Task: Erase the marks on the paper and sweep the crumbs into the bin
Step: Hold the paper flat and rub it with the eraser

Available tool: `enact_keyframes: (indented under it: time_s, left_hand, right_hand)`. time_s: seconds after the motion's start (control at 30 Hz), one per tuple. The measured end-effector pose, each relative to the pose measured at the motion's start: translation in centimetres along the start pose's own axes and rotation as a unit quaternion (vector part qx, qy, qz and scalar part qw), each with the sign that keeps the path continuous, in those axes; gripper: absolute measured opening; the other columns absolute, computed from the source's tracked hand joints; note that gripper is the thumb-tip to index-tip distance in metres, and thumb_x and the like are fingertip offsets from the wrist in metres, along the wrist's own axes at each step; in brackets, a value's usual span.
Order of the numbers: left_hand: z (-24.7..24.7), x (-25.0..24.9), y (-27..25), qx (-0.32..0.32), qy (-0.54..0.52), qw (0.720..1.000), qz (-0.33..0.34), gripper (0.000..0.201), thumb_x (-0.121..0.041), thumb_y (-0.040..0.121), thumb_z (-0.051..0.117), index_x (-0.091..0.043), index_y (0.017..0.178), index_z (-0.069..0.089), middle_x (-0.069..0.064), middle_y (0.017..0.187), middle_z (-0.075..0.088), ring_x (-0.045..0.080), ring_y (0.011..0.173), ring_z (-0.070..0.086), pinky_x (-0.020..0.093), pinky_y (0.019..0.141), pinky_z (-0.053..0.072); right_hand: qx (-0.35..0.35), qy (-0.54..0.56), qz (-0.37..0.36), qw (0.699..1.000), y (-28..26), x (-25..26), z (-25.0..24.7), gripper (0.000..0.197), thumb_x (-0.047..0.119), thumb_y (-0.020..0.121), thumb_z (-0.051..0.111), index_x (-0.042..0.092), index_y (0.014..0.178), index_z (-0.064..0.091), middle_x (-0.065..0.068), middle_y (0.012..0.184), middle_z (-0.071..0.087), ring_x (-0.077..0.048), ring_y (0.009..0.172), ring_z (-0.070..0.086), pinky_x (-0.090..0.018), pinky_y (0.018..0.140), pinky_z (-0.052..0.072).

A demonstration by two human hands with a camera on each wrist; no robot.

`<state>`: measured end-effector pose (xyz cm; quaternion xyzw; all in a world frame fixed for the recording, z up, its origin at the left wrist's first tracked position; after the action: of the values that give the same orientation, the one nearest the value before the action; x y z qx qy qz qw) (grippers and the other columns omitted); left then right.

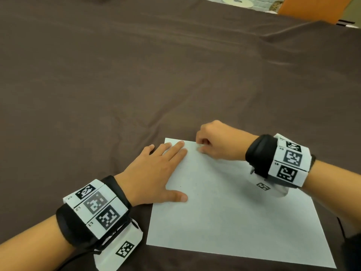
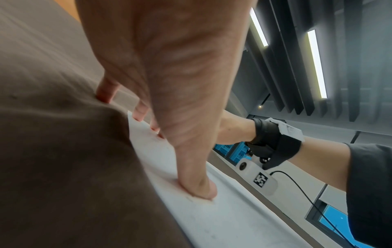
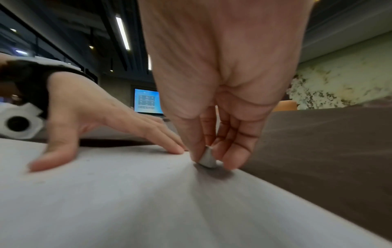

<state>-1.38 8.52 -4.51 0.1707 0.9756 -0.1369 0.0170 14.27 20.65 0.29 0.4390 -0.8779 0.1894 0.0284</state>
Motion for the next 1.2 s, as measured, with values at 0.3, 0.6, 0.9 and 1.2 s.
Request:
enact_keyframes:
  time_s: [0.3, 0.6, 0.9, 1.2]
  left_hand:
    - [0.0, 0.1, 0.1, -0.009, 0.013, 1.0, 0.008, 0.114, -0.09, 0.065, 0.01, -0.025, 0.156, -0.006, -0.005, 0.163, -0.012, 0.018, 0.148, 0.005, 0.042, 0.118, 0.017]
    - [-0.3, 0.2, 0.3, -0.017, 0.004, 1.0, -0.002, 0.121, -0.093, 0.061, 0.018, -0.022, 0.156, -0.006, -0.008, 0.163, -0.014, 0.014, 0.146, 0.006, 0.037, 0.114, 0.019]
    - [-0.1, 0.3, 0.3, -0.033, -0.012, 0.999, 0.002, 0.12, -0.093, 0.068, 0.031, -0.02, 0.157, -0.003, -0.008, 0.163, -0.012, 0.015, 0.146, 0.01, 0.037, 0.114, 0.022]
    - [-0.2, 0.3, 0.3, -0.026, -0.008, 1.0, -0.001, 0.123, -0.094, 0.062, 0.025, -0.02, 0.157, 0.0, -0.006, 0.163, -0.012, 0.017, 0.146, 0.01, 0.039, 0.113, 0.023]
  right_hand:
    - [-0.007, 0.02, -0.009, 1.0, -0.3, 0.3, 0.4, 0.016, 0.021, 0.087, 0.059, 0.006, 0.082, 0.062, -0.007, 0.085, 0.062, -0.027, 0.076, 0.057, -0.043, 0.072, 0.05]
    - [-0.012, 0.022, 0.013, 1.0, 0.4, 0.6, 0.4, 0.017, 0.019, 0.087, 0.056, 0.005, 0.079, 0.06, -0.012, 0.083, 0.062, -0.033, 0.077, 0.059, -0.042, 0.067, 0.051]
    - [-0.02, 0.04, -0.002, 0.999, 0.4, 1.6, 0.7, 0.02, 0.021, 0.088, 0.058, 0.003, 0.078, 0.061, -0.01, 0.08, 0.062, -0.027, 0.074, 0.057, -0.042, 0.068, 0.051]
    - [-0.018, 0.03, 0.033, 0.999, -0.8, 0.9, 1.3, 0.021, 0.02, 0.084, 0.054, 0.007, 0.069, 0.05, -0.011, 0.075, 0.056, -0.035, 0.072, 0.056, -0.041, 0.062, 0.047]
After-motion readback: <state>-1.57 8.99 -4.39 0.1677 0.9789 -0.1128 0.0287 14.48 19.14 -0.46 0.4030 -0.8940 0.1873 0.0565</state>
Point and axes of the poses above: each hand's wrist, its own y-axis towards the middle knuckle, its own z-axis out of the palm, x = y × z, the point moved 2 cm from there along y, towards the middle knuckle
